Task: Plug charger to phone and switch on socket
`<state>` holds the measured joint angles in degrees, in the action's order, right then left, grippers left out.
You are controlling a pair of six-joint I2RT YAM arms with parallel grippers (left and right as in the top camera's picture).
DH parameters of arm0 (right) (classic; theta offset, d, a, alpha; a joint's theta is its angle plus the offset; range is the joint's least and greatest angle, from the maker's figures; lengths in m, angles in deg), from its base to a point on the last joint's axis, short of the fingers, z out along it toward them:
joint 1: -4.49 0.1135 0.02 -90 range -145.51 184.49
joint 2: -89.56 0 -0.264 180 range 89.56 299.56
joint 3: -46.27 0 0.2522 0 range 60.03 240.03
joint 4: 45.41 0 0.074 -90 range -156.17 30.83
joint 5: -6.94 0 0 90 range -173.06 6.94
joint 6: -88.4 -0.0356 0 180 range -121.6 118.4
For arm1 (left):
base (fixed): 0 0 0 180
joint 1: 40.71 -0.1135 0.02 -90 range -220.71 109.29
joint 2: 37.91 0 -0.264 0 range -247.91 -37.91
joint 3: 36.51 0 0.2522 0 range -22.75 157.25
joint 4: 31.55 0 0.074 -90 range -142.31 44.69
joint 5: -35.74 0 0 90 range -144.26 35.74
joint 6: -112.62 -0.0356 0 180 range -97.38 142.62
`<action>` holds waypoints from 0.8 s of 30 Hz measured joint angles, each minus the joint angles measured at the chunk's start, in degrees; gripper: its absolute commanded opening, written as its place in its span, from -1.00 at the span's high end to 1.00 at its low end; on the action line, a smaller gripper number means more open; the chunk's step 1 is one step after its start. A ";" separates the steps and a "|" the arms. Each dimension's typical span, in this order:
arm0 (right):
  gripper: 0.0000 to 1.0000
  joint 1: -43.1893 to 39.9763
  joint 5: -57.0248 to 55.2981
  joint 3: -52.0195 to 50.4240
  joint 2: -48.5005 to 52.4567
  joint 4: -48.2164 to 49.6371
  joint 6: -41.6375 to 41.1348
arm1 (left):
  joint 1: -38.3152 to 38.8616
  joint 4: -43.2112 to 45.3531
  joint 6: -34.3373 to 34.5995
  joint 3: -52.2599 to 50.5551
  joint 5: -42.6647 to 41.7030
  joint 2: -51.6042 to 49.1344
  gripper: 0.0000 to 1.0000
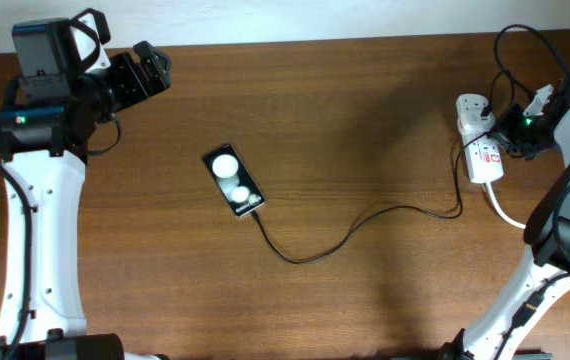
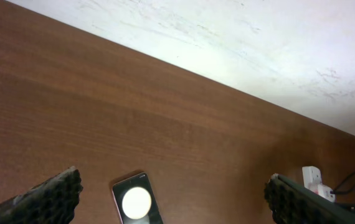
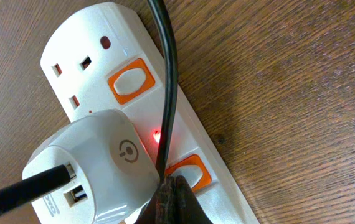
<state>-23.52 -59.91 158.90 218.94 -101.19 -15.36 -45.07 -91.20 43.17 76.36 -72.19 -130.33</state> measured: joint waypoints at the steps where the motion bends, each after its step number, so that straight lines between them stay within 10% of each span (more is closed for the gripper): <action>1: 0.92 0.00 -0.22 0.15 0.00 -0.22 -0.61 | 0.00 0.00 0.00 0.00 0.00 0.00 -0.99; 9: 0.86 -7.37 -2.60 0.26 -5.90 -18.43 -2.95 | 0.00 -0.04 0.00 0.00 0.00 0.00 -0.98; 18: 0.61 -2.45 -2.49 1.84 -42.40 -25.51 5.05 | 0.00 0.07 0.00 0.00 0.04 0.00 -0.98; 19: 0.43 1.16 -2.27 1.84 -46.18 -26.64 6.93 | 0.00 0.04 0.00 0.00 0.04 0.00 -0.98; 21: -0.97 7.74 -1.66 1.86 -53.09 -28.89 9.90 | 0.00 0.02 0.00 0.00 0.02 0.00 -0.98; 24: -0.97 17.22 -1.66 1.97 -57.61 -37.73 11.39 | 0.00 0.00 0.00 0.00 0.02 0.00 -0.98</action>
<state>-6.30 -61.57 160.87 161.33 -138.91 -3.97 -45.07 -91.20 43.17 76.36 -72.17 -130.33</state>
